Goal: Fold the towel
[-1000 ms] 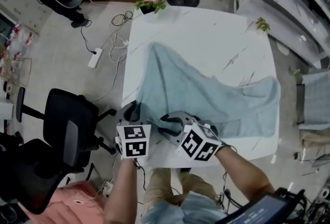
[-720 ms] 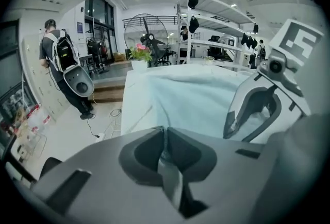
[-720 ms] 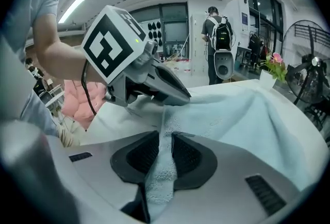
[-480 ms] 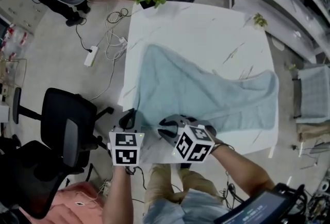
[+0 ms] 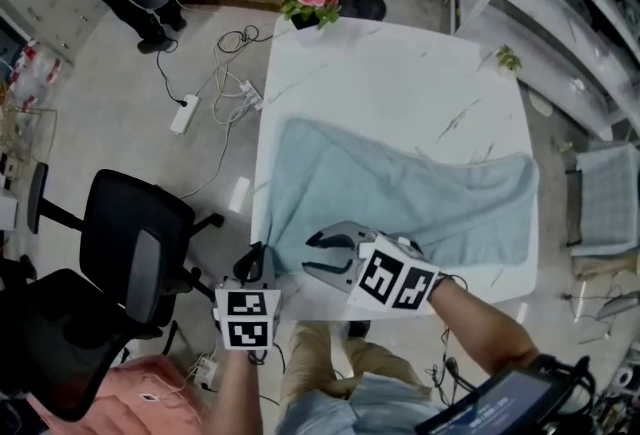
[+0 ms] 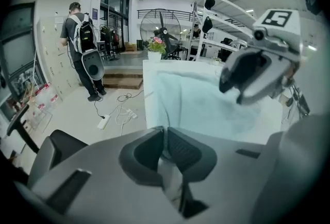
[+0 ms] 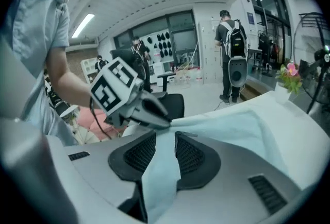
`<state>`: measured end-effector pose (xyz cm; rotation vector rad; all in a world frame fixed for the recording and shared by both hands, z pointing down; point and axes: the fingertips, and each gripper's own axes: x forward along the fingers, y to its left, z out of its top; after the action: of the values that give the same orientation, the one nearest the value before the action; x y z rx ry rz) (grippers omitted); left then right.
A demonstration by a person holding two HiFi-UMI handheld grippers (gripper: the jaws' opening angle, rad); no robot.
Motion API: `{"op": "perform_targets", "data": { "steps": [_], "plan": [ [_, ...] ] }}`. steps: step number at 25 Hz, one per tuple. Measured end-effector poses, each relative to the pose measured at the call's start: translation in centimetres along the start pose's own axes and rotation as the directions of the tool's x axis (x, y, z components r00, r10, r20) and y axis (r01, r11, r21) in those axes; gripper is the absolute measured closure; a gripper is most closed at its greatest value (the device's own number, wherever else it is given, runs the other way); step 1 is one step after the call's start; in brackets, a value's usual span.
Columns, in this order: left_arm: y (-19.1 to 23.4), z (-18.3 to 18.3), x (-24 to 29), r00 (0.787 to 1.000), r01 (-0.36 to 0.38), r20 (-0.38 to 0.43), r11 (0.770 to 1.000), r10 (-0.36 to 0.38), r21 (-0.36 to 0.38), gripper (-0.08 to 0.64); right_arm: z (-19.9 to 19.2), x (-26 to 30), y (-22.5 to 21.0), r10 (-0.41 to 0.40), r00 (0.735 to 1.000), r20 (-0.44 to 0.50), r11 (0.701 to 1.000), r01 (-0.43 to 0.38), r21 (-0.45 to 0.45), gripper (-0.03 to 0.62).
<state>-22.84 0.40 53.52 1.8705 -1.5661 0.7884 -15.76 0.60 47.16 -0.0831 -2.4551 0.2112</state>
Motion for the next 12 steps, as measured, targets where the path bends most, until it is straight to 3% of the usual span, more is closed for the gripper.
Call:
{"op": "perform_targets", "data": {
  "steps": [3, 7, 12],
  "plan": [
    [0.1, -0.1, -0.1, 1.000, 0.007, 0.003, 1.000, -0.007, -0.021, 0.532, 2.7, -1.0, -6.7, -0.149, 0.988, 0.045, 0.989, 0.148, 0.010, 0.471],
    [0.1, 0.2, -0.1, 1.000, 0.024, 0.006, 0.999, -0.023, -0.040, 0.532, 4.2, -1.0, -17.3, -0.369, 0.928, 0.044, 0.928, 0.366, 0.070, 0.512],
    [-0.2, 0.4, 0.0, 0.999, 0.052, -0.010, 0.998, -0.052, -0.027, 0.532, 2.2, 2.6, -24.2, -0.422, 0.901, -0.103, 0.901, 0.429, 0.062, 0.523]
  ]
}}
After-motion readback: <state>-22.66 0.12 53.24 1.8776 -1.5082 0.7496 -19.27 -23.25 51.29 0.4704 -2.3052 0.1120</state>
